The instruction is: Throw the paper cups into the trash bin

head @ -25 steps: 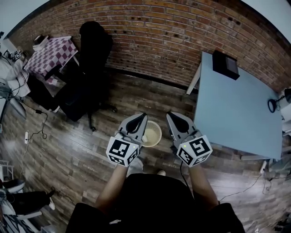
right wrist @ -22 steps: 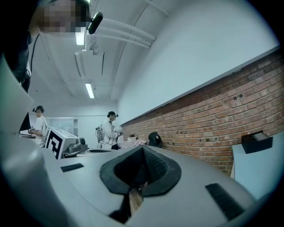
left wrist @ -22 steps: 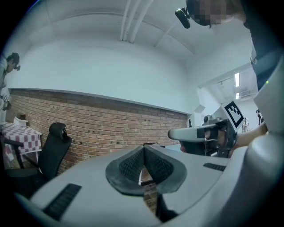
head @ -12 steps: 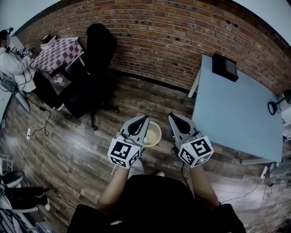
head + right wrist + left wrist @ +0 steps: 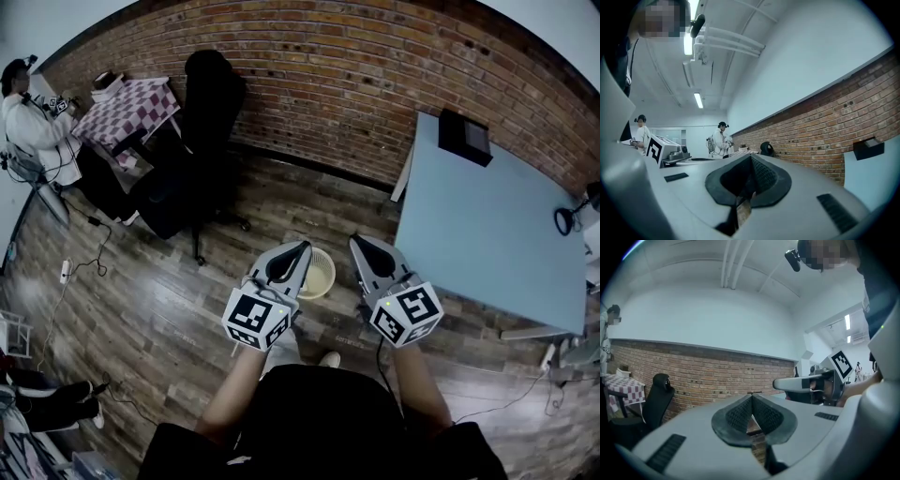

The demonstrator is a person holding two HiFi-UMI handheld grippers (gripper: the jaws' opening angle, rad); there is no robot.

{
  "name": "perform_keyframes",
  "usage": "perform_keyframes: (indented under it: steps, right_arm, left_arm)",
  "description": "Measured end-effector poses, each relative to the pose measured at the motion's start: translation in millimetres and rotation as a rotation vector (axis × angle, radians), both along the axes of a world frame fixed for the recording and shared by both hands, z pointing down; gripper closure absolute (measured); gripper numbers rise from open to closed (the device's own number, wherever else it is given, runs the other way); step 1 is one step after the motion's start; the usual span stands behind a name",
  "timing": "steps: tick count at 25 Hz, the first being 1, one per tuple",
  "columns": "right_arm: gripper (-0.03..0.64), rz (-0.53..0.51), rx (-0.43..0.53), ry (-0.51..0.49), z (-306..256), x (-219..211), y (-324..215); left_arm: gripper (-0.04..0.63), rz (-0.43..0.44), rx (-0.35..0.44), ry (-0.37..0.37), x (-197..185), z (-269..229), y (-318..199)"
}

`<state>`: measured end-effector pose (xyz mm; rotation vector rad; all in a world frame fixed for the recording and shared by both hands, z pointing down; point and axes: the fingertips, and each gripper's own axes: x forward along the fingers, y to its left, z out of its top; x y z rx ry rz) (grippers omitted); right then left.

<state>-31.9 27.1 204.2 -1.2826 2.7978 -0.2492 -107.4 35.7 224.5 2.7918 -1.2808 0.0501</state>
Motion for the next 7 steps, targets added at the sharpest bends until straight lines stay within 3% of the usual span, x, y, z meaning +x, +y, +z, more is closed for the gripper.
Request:
perform_keyframes:
  steps: [7]
  right_arm:
    - [0.612, -0.011, -0.002, -0.013, 0, -1, 11]
  left_arm:
    - [0.586, 0.0, -0.002, -0.014, 2, -1, 14]
